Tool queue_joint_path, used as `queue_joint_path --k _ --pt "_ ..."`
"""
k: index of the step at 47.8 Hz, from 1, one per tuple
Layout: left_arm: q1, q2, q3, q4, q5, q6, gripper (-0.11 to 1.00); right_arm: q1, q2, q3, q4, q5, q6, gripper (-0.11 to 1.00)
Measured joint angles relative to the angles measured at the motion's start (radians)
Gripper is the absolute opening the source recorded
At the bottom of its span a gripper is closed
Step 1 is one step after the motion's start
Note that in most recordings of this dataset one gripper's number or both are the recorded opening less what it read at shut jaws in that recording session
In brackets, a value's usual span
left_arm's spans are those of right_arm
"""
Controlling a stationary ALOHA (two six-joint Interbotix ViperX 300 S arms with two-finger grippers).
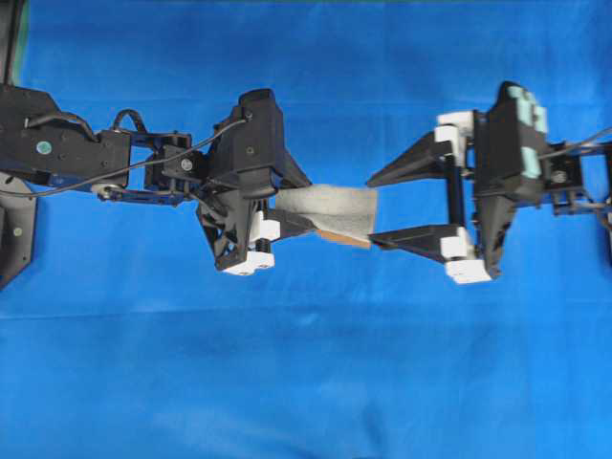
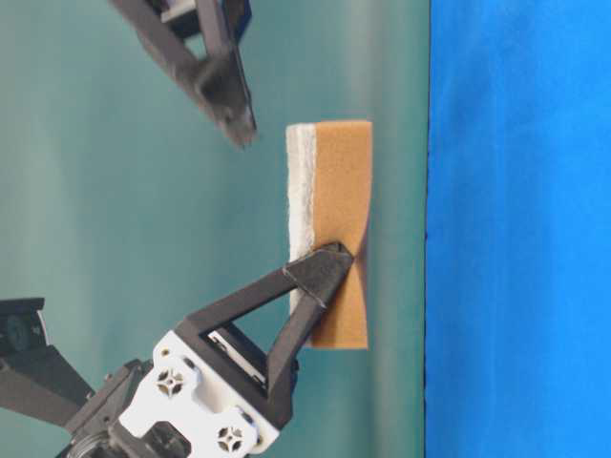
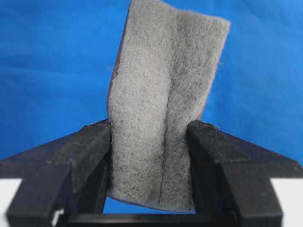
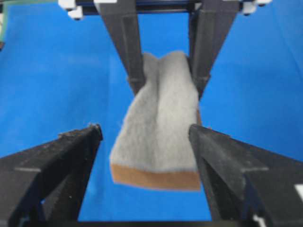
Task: Hand over the sponge with the left arm and wipe it with the right arm.
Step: 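Move the open right gripper to the sponge's free end and close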
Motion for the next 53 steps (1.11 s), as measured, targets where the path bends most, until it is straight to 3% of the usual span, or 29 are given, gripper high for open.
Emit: queue_joint_path --k 17,45,49,53 --pt "-0.002 0.0 -0.002 0.0 0.002 0.002 0.4 -0.023 0.12 -0.089 0.012 0.052 -0.002 0.73" --pt "0.002 0.0 0.0 0.002 0.002 0.005 0.4 -0.028 0.167 -0.117 0.012 0.104 -0.008 0.73" --pt "0.003 0.0 0.002 0.002 0.002 0.006 0.4 -0.032 0.184 -0.12 0.011 0.11 -0.015 0.67" --pt "0.005 0.002 0.003 0.002 0.003 0.015 0.35 -0.032 0.193 -0.124 -0.006 0.118 -0.018 0.48"
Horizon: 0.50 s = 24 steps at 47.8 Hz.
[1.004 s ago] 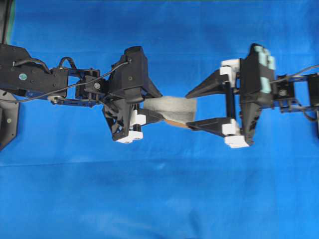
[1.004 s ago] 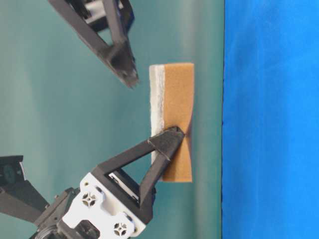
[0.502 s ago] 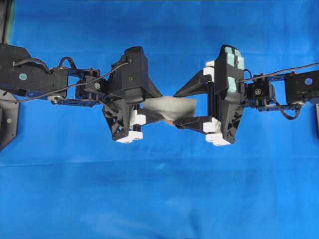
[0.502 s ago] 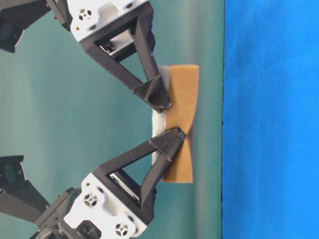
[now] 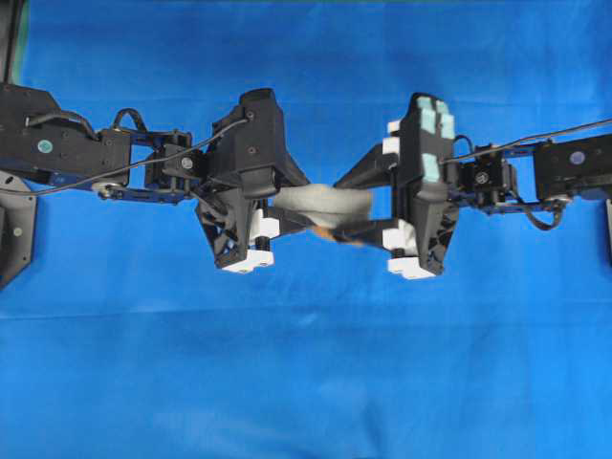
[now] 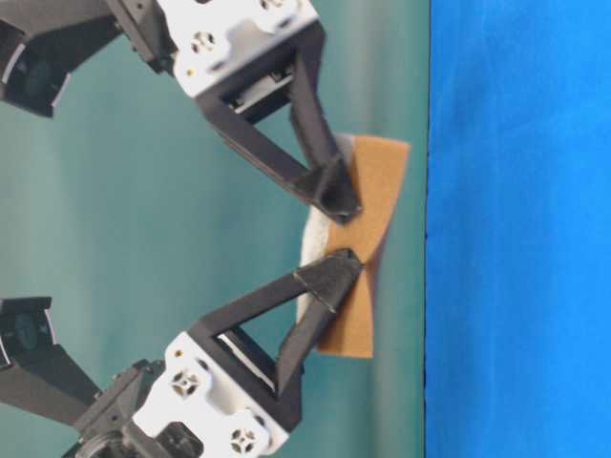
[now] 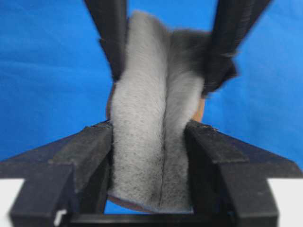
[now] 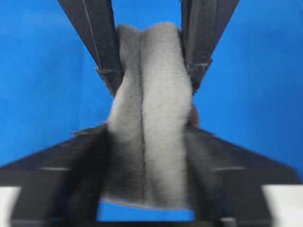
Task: Hand over the sponge with the left arm and wipe it with the right arm.
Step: 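Move the open right gripper to the sponge's free end and close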
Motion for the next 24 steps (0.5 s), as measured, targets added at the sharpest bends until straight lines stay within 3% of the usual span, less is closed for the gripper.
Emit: queue_joint_path --k 7,24 --pt "-0.002 0.0 0.0 0.0 -0.002 0.0 0.29 -0.003 0.002 -0.002 -0.023 0.005 0.0 0.14" --pt "-0.002 0.0 0.005 0.0 -0.023 0.006 0.29 -0.003 0.002 -0.003 -0.032 0.04 0.0 0.14"
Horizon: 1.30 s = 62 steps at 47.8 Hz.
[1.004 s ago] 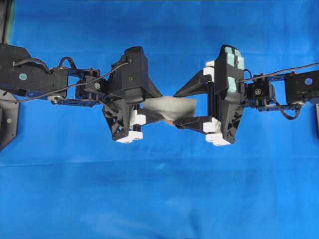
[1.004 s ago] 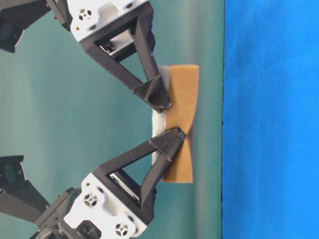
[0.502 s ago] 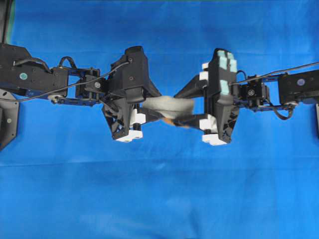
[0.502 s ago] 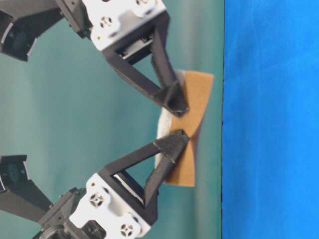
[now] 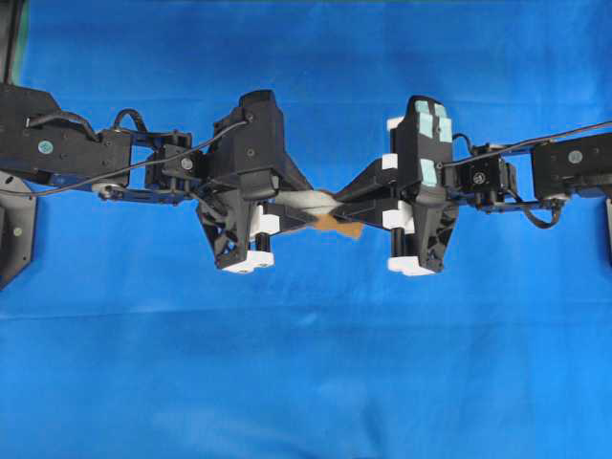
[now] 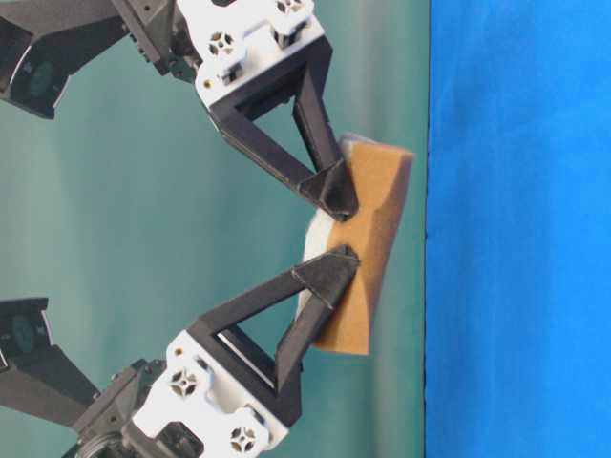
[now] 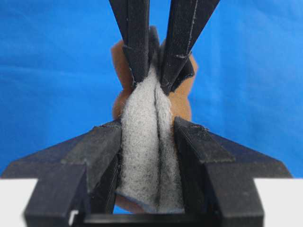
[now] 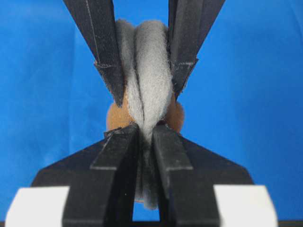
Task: Hand over the sponge with the left arm and wipe it with the right arm.
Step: 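Move the open right gripper to the sponge's free end and close, then open the left gripper and retract it, leaving sponge in right gripper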
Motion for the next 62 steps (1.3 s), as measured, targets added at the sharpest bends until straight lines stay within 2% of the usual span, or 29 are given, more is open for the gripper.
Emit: queue_joint_path --k 2,8,11,22,36,49,62 --pt "-0.002 0.0 0.002 0.002 -0.005 0.002 0.34 0.0 0.0 0.0 0.0 0.003 -0.002 0.14" --pt "0.0 -0.023 0.02 0.002 -0.017 0.005 0.7 0.002 -0.002 0.002 0.0 0.028 -0.002 0.14" --pt "0.0 -0.046 0.035 0.002 -0.018 0.009 0.78 0.002 -0.003 0.003 0.0 0.035 -0.002 0.14" --pt "-0.014 -0.184 0.127 0.002 -0.029 0.009 0.76 0.005 -0.052 0.028 0.0 0.054 0.0 0.14" --pt "-0.026 -0.367 0.275 0.002 -0.118 0.009 0.76 0.006 -0.083 0.054 0.0 0.058 -0.002 0.14" --pt "-0.029 -0.387 0.291 0.002 -0.13 0.008 0.76 0.006 -0.081 0.054 0.0 0.057 -0.002 0.14" --pt "-0.031 -0.387 0.293 0.003 -0.132 0.011 0.76 0.005 0.035 0.054 -0.002 0.025 -0.002 0.14"
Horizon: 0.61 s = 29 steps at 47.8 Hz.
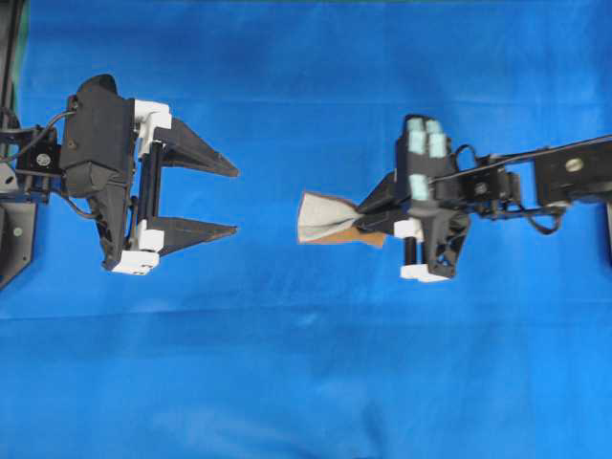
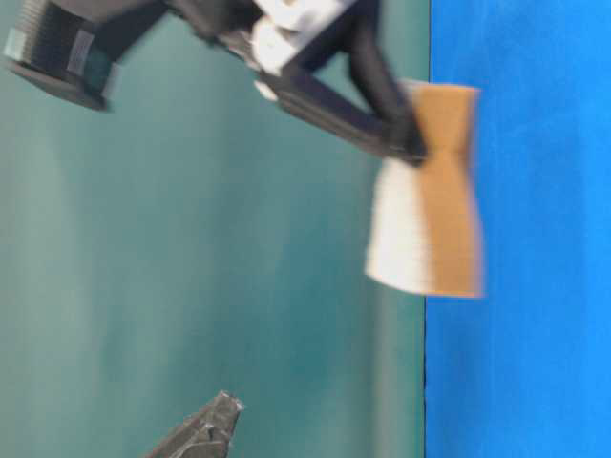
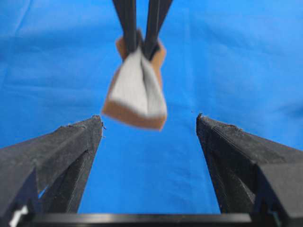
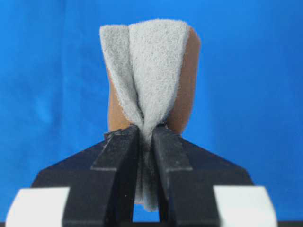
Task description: Hand over the sponge with the left arm and wipe it with the right arm.
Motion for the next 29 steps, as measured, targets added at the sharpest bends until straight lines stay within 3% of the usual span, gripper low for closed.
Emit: queue_joint_path --k 17,29 --pt "0.0 0.0 0.003 0.0 0.0 0.002 0.76 0.0 0.247 -0.003 0.0 -0.12 0.0 0.14" --pt "0.0 0.0 0.003 -0.002 0.0 0.015 0.76 -0.003 0.267 -0.009 0.0 -0.126 0.0 0.14"
